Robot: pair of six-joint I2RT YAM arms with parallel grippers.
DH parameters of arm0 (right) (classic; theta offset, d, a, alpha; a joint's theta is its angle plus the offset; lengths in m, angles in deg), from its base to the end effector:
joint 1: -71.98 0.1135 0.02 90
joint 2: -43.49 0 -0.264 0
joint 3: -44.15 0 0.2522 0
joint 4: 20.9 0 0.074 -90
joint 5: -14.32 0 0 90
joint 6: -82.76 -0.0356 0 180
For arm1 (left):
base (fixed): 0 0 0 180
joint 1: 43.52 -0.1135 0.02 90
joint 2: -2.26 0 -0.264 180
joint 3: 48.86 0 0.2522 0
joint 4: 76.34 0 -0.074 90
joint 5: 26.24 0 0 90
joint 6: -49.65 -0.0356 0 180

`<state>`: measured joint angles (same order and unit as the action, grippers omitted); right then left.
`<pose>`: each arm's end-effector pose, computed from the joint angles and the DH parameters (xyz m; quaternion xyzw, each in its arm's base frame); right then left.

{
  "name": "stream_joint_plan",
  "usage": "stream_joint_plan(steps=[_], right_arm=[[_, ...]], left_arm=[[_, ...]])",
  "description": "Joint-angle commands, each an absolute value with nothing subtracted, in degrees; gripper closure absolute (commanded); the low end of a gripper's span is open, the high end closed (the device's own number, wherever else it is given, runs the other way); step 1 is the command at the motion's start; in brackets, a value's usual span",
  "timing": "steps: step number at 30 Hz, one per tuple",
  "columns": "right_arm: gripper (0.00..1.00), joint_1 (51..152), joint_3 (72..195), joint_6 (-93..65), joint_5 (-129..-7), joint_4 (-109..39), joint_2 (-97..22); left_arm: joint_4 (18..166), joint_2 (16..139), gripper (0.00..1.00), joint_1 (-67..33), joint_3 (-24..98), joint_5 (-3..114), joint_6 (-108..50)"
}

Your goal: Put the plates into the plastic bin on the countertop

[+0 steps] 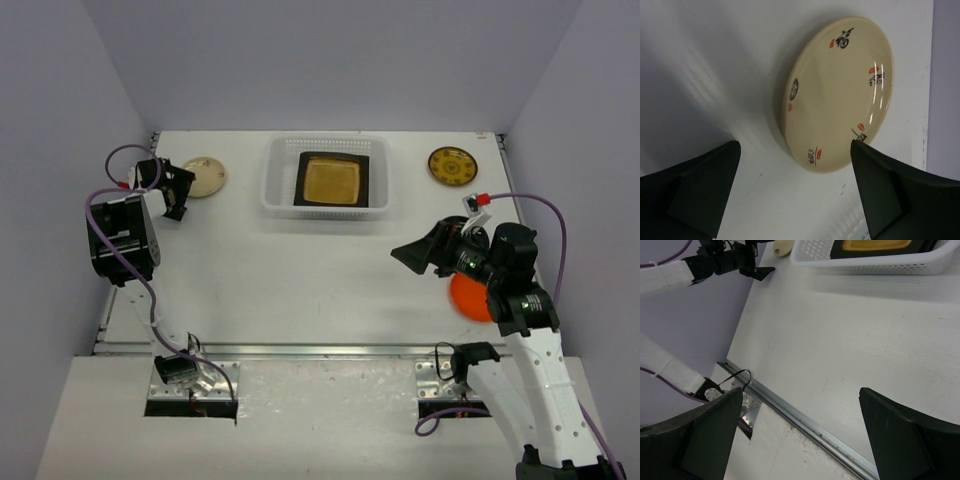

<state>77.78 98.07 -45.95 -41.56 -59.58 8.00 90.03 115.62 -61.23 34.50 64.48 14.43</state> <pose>0.1386 0.0342 0.3107 0.0613 0.7997 0.4298 0.4148 0.4023 0.1289 0.1541 -0.5455 0.7399 -0.1197 0.3751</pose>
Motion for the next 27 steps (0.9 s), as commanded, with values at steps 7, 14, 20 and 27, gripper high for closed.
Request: stream_joint_plan(steps=[7, 14, 20, 27], right_arm=[[0.01, 77.7, 97.0, -45.6, -43.8, -54.8, 6.3], [0.01, 77.7, 96.9, -44.3, -45.5, -54.4, 5.3], [0.01, 77.7, 96.8, -43.5, -46.3, -54.3, 5.1], [0.01, 77.7, 96.8, -43.1, -46.5, -54.4, 5.6]], left_arm=[[91.1, 124.2, 0.27, -61.5, 41.0, 65.4, 13.5], [92.0, 127.5, 0.50, -61.5, 41.5, 64.5, 12.4], [92.7, 127.3, 0.89, -61.4, 40.9, 65.4, 11.9], [96.0, 123.4, 1.00, -61.5, 37.1, 64.1, 12.8]])
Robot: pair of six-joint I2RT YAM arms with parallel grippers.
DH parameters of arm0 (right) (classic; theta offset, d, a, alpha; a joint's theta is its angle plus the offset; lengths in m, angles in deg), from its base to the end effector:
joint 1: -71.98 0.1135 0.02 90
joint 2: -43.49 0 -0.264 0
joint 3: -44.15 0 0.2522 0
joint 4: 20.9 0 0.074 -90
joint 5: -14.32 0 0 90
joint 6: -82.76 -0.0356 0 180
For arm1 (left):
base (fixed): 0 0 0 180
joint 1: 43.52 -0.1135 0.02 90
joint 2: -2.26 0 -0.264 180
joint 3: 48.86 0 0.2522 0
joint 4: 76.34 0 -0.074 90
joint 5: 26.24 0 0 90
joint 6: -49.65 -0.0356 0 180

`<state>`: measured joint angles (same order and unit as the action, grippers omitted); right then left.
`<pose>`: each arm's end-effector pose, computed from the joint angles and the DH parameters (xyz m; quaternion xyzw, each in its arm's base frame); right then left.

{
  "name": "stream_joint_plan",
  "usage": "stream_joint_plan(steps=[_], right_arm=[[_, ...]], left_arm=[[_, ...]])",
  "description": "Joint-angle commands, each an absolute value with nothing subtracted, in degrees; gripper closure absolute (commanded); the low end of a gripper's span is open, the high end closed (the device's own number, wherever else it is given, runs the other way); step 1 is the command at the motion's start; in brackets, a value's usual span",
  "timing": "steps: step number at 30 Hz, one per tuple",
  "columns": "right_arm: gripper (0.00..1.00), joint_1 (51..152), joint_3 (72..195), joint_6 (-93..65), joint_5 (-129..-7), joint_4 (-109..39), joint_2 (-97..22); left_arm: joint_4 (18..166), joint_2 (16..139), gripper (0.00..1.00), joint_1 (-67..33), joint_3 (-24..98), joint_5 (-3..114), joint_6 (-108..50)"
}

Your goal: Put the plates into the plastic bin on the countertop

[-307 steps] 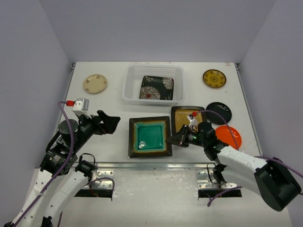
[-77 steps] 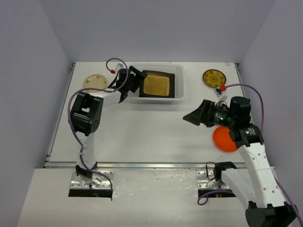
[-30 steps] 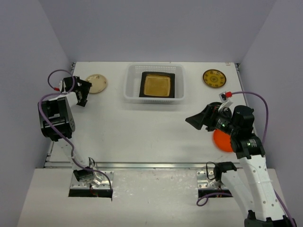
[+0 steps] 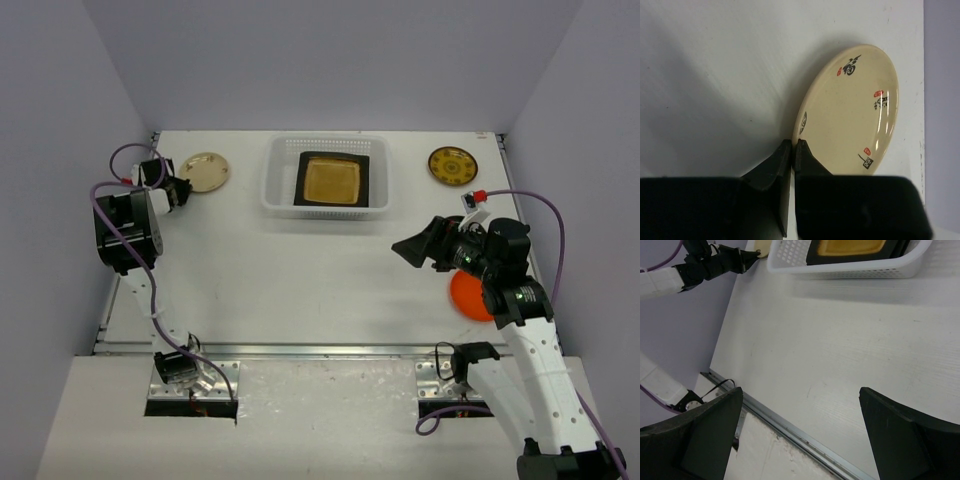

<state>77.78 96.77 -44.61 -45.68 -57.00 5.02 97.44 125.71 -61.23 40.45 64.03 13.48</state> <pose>0.1525 0.0334 0.3002 0.0784 0.8098 0.3983 0.4237 0.4360 0.1394 0.1213 -0.5313 0.7358 -0.1281 0.3997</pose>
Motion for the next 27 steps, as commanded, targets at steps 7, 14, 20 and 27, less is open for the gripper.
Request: stream_joint_plan(steps=[7, 14, 20, 27], right_arm=[[0.01, 77.7, 96.7, -44.1, -45.2, -54.5, 6.4], [0.01, 77.7, 96.5, -45.3, -47.1, -55.1, 8.5], [0.01, 77.7, 96.1, -46.3, -48.5, -56.6, 9.2], [0.01, 77.7, 97.7, -47.7, -50.7, -59.3, 11.7]], left_arm=[[104.7, 99.1, 1.00, -60.1, 20.0, 67.1, 16.5], [102.9, 75.8, 1.00, -54.0, 12.8, 70.5, 14.5], [105.3, 77.5, 1.00, -40.2, 17.8, 68.4, 9.6], [104.5, 98.8, 1.00, -30.3, 32.7, 57.8, 5.7]])
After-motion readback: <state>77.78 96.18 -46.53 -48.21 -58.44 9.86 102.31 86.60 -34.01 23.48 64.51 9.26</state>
